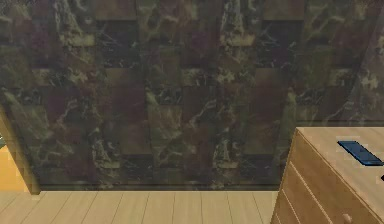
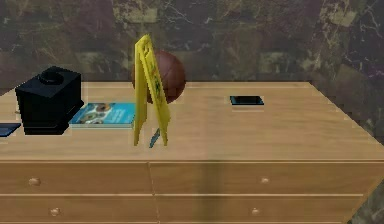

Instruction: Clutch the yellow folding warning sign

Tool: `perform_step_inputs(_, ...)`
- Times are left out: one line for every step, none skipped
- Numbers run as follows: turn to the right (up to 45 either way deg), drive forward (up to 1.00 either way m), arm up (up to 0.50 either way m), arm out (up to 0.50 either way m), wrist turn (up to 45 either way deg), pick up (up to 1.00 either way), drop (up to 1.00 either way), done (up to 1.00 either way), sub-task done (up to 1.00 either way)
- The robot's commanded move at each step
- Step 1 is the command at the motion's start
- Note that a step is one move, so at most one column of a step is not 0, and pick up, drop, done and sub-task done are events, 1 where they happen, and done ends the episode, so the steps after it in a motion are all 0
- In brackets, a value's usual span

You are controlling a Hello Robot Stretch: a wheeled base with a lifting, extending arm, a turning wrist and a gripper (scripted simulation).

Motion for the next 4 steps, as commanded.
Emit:
perform_step_inputs(0.0, 0.00, 0.50, 0.00, 0.0, 0.00, 0.00, 0.00, 0.00)
perform_step_inputs(0.0, 0.00, 0.38, 0.00, 0.0, 0.00, 0.00, 0.00, 0.00)
perform_step_inputs(0.0, 0.00, 0.00, 0.22, 0.0, 0.00, 0.00, 0.00, 0.00)
perform_step_inputs(0.0, 0.00, 0.00, 0.00, 45.0, 0.00, 0.00, 0.00, 0.00)
